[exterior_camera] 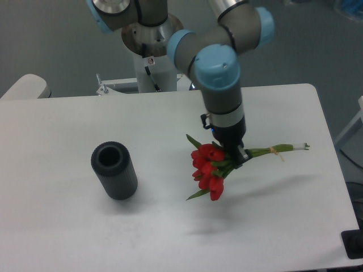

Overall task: Place the flowers on the table
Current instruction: 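Lower the held tulip bunch onto the table surface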

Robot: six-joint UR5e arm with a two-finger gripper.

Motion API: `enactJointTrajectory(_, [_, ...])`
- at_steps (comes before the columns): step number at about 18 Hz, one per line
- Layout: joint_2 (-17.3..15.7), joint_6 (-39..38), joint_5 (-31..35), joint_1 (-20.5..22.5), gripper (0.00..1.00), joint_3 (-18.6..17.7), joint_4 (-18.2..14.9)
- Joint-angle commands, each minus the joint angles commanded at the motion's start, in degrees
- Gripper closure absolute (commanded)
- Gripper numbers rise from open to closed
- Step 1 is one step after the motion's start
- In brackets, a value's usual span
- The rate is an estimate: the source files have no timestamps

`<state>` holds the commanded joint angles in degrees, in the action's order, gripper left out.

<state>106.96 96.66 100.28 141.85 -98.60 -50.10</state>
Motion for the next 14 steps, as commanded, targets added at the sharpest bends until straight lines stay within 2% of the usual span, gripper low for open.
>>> enactJointTrajectory(3, [0.26,2.92,0.09,0.00,0.74,-2.55,0.96])
enactJointTrajectory(7, [2.80,2.92,0.09,-0.09,0.74,-3.78,1.23])
enactJointTrajectory(14, [6.94,3.01,-0.09,0.00,0.73,-2.56,1.67])
